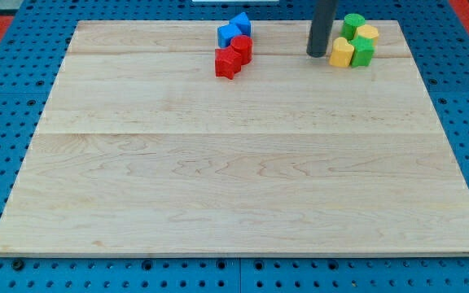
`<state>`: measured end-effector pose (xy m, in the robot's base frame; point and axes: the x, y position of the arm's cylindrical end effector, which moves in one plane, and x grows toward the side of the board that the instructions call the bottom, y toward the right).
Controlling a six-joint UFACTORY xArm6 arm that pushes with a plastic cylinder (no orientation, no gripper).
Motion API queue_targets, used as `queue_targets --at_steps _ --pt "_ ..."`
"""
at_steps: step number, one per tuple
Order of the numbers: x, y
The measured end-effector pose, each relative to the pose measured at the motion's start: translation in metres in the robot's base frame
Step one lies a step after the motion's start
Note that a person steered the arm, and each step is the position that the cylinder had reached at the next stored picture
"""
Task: Push the blue triangle to the bottom center of the board
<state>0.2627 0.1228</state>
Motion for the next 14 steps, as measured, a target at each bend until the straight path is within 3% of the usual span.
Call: queue_targets --at_steps 2,6,7,8,9,10,11,12,13,14 --pt "-0.071 -0.028" --pt "-0.07 -0.182" --pt "-0.055 -0.221" --pt "0.001 -0.283" --pt "0.052 -0.308" --pt "0.068 -0.382" --pt "0.009 -0.392" --pt "-0.052 -0.328" --pt "-0.055 -0.283" --pt "-0.008 -0.305"
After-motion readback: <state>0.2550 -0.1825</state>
